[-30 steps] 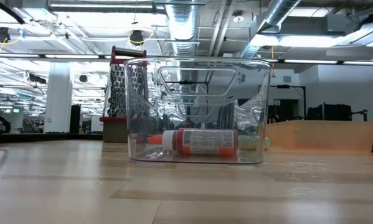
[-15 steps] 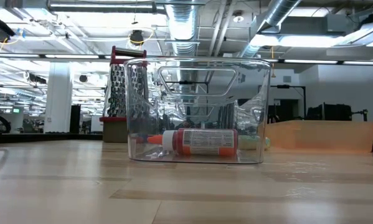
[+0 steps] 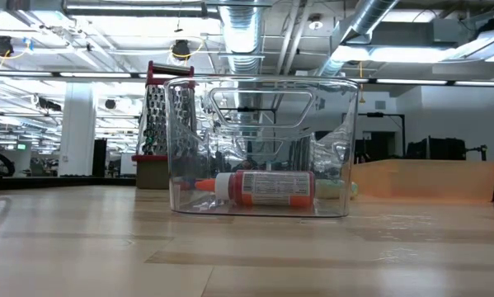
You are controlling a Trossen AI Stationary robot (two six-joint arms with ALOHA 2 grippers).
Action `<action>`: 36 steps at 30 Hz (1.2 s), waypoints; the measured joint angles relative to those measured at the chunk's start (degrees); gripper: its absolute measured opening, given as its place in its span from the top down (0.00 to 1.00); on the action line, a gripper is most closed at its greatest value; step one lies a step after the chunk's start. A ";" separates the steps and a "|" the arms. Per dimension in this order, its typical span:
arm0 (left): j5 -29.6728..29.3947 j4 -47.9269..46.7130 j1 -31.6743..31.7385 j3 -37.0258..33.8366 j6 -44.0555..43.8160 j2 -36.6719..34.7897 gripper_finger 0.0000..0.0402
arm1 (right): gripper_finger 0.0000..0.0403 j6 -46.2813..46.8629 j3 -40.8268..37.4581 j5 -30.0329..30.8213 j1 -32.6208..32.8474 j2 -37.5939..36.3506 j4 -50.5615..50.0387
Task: Pick & Place Food Item
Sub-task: Put the white donut into the black bin, then put the blue donut into the black bin
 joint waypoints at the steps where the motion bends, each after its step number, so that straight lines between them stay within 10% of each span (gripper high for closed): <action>1: -0.04 -0.02 0.00 0.00 -0.38 0.18 0.71 | 0.51 -0.01 0.00 0.00 0.00 0.00 -0.01; 16: 3.16 5.22 -0.06 -0.02 -1.54 7.15 0.70 | 0.51 -0.01 0.00 0.55 0.74 0.00 -0.10; 36: 3.48 3.94 -0.83 -0.04 -2.87 6.96 0.43 | 0.51 -0.01 0.00 0.22 0.74 0.00 -0.80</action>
